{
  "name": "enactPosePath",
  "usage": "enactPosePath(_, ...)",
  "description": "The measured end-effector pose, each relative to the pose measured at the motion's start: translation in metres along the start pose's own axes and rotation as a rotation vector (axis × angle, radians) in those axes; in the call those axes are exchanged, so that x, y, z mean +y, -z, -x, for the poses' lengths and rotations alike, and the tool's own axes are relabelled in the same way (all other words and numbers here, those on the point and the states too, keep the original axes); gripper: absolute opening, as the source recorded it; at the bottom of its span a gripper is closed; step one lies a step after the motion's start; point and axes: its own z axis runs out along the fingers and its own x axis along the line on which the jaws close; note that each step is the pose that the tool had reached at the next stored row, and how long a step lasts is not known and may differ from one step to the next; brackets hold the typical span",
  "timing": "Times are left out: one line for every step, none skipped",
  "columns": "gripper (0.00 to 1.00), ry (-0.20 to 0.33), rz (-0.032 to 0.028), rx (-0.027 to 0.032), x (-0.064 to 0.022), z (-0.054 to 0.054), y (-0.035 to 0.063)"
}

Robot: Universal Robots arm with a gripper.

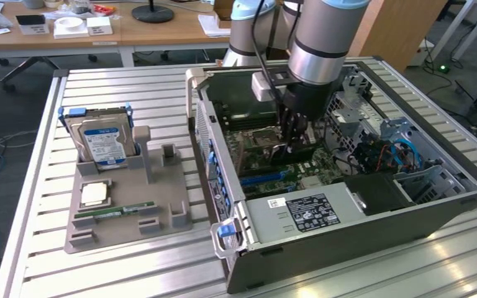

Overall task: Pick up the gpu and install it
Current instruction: 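Insert the gpu into the slot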

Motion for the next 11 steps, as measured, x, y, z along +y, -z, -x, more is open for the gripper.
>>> enactPosePath(0.27,0.000,-0.0007,-0.0001,0.0008,0.0000,-0.0002)
enactPosePath(0.27,0.000,-0.0013,-0.0002,0.0013,0.0000,-0.0003)
enactPosePath(0.27,0.000,-0.0016,0.0001,0.0019,-0.0001,-0.0003)
enactPosePath(0.27,0.000,-0.0019,0.0001,0.0025,-0.0001,-0.0003)
enactPosePath(0.27,0.000,-0.0023,0.0000,0.0030,-0.0001,-0.0003)
enactPosePath(0.27,0.000,-0.0026,-0.0001,0.0035,-0.0001,-0.0004)
enactPosePath(0.27,0.000,-0.0026,-0.0001,0.0040,-0.0001,-0.0003)
enactPosePath(0.27,0.000,-0.0026,-0.0001,0.0044,-0.0003,-0.0003)
enactPosePath(0.27,0.000,-0.0027,0.0000,0.0046,-0.0007,-0.0003)
enactPosePath(0.27,0.000,-0.0027,0.0000,0.0048,-0.0013,-0.0003)
enactPosePath(0.27,0.000,-0.0027,-0.0001,0.0051,-0.0016,-0.0003)
